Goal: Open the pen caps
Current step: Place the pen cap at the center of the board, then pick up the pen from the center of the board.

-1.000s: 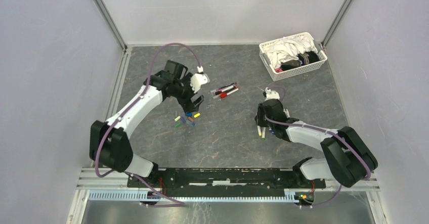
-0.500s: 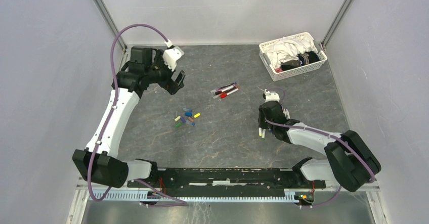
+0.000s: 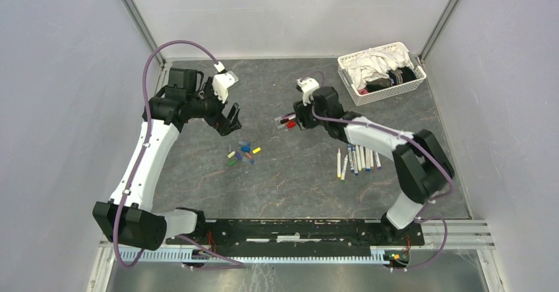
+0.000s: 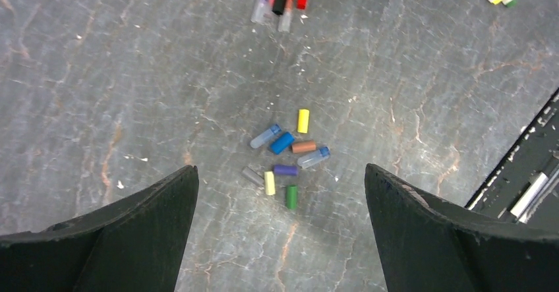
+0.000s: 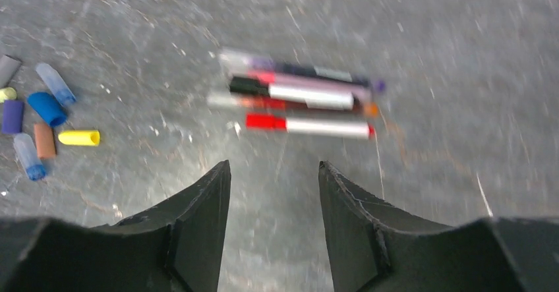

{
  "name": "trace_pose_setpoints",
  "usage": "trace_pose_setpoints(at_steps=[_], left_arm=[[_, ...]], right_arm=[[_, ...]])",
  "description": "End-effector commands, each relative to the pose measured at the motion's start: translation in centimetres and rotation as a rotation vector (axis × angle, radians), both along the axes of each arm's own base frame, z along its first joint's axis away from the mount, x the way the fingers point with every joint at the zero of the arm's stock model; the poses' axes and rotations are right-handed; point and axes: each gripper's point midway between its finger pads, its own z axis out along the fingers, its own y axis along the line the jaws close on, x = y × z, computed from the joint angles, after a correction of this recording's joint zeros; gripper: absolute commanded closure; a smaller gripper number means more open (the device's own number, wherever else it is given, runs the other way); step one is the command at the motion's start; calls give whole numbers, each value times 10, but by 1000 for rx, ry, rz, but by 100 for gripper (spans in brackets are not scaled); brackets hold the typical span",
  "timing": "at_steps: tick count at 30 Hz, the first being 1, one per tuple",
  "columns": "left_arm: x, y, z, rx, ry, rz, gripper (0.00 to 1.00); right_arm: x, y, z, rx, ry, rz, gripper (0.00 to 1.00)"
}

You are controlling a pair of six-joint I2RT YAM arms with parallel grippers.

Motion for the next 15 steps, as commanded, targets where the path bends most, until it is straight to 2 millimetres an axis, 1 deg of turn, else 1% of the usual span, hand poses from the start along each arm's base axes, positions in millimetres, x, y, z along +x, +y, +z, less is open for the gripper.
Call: trace_pose_setpoints(at_steps=[1, 2, 3, 5, 9, 11, 15], left_arm=[[-21, -4, 1, -17, 1, -69, 0], [-23, -4, 1, -19, 4, -69, 0], [-24, -4, 1, -18, 4, -67, 0], [-25, -3, 0, -17, 4, -58, 0], [-28, -2, 0, -17, 0, -61, 0], [-29, -1, 0, -11, -2, -61, 0], [-27, 1, -1, 3, -6, -55, 0]], right_arm=[[19, 37, -3, -62, -36, 269, 44], [27, 40, -5, -73, -45, 272, 44], [29, 39, -13, -92, -23, 272, 45], [39, 43, -16, -85, -4, 281, 45], [47, 46, -28, -58, 32, 290, 47], [48, 47, -35, -53, 50, 297, 49], [49, 42, -49, -52, 76, 291, 51]])
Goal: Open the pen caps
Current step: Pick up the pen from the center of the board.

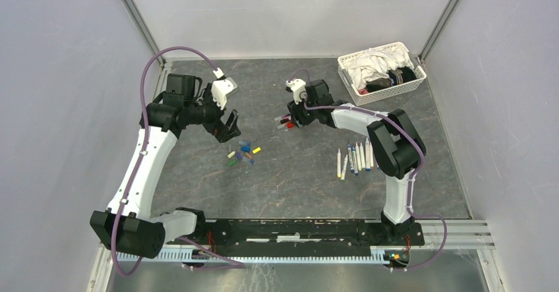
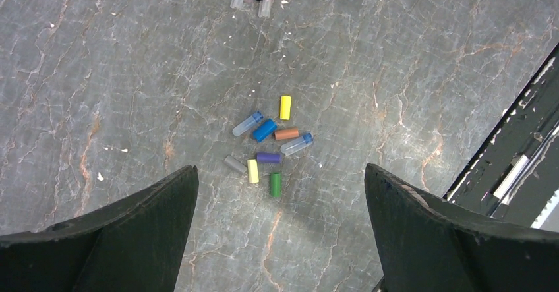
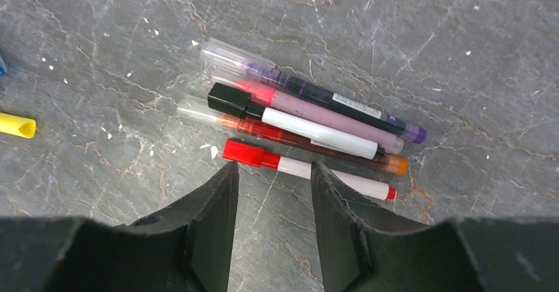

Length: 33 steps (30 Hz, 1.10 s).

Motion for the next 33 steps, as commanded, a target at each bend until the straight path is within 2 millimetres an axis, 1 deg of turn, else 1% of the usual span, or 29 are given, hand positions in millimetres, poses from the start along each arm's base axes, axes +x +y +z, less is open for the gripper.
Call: trace_pose_setpoints(at_steps=[1, 8, 9, 12, 15, 16, 19, 22, 28, 33], left_arm=[[-2, 1, 5, 10, -43, -32, 0], [-2, -1, 4, 4, -37, -38, 0], [-2, -1, 4, 4, -36, -38, 0], [-3, -2, 3, 1, -30, -43, 0], [-2, -2, 3, -3, -27, -46, 0], [-2, -2, 3, -3, -28, -46, 0], [-4, -3, 4, -2, -31, -51, 0], [-6, -2, 2, 4, -23, -57, 0], [-7, -3, 0, 2, -17, -68, 0], [-9, -4, -4, -2, -7, -81, 0]], right_arm=[[7, 6, 4, 33, -7, 34, 52], [4, -6, -9, 50, 23, 37, 52], [6, -5, -5, 71, 2, 47, 52], [6, -4, -2, 99, -14, 75, 51], [10, -2, -8, 87, 6, 93, 49], [11, -3, -13, 77, 20, 92, 49], [15, -5, -16, 80, 26, 91, 48], [12, -2, -13, 105, 29, 116, 48], [3, 11, 5, 173, 23, 211, 48], [10, 12, 9, 202, 34, 215, 49]])
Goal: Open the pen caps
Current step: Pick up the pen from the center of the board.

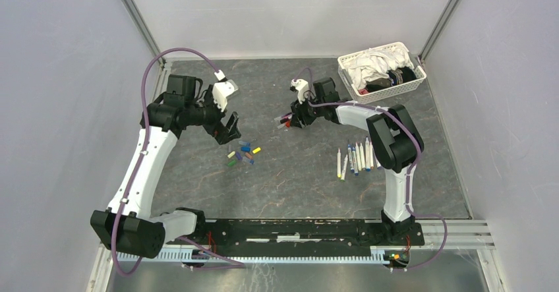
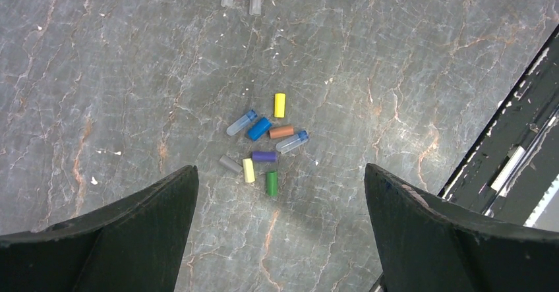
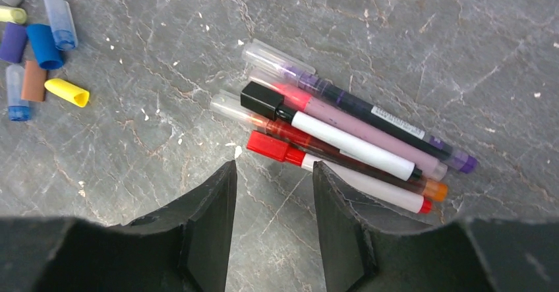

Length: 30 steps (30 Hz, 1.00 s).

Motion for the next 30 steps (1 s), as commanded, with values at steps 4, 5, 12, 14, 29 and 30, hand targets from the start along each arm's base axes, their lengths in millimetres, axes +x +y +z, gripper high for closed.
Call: trace_pose_setpoints(at_steps=[4, 5, 12, 14, 29, 30], left_arm=[[-6, -3, -4, -3, 0, -61, 0], [-7, -4, -5, -4, 3, -63, 0], [-7, -4, -3, -3, -1, -66, 0], [-7, -3, -2, -1, -3, -66, 0], [-9, -6, 4, -16, -5, -77, 0], [-9, -6, 4, -16, -7, -78, 0]], right_arm=[[25, 5, 10, 49, -27, 8, 50], [27, 4, 9, 48, -25, 1, 50], [26, -3, -13, 21, 46, -13, 50], [21, -7, -17, 19, 58, -17, 50], [-43, -40, -20, 52, 64, -102, 43], [-49, -43, -22, 54, 72, -114, 42]])
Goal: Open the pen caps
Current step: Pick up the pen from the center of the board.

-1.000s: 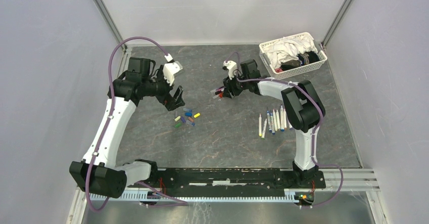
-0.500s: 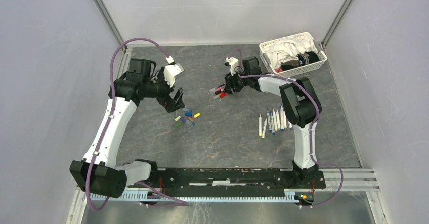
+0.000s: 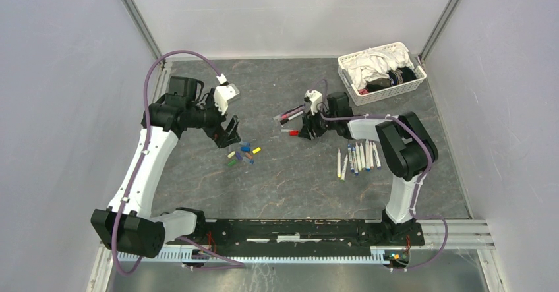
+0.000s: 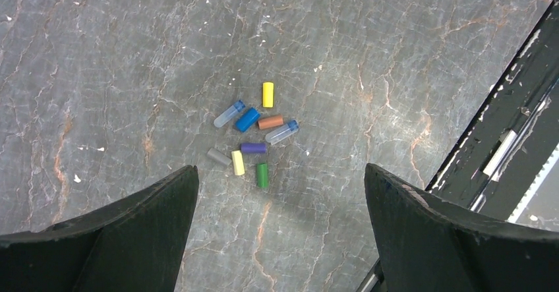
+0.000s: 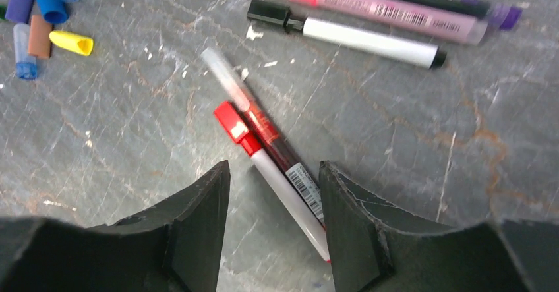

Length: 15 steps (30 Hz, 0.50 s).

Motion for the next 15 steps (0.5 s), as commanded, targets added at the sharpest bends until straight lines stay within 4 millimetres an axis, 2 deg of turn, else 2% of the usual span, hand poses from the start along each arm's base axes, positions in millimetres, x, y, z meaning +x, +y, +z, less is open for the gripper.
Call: trace_pose_setpoints(at_steps=[1, 9, 12, 15], left_arm=[[1, -6, 15, -29, -46, -45, 0], [0, -7, 15, -37, -44, -53, 0], [-1, -8, 12, -40, -36, -56, 0], [-2, -9, 10, -42, -29, -59, 0]], right_arm=[[-23, -15, -9, -4, 42, -61, 42], [-29, -44, -3, -85, -14, -176, 39], [-26, -55, 12, -88, -100, -233, 39], [-30, -48, 31, -26, -127, -219, 41]])
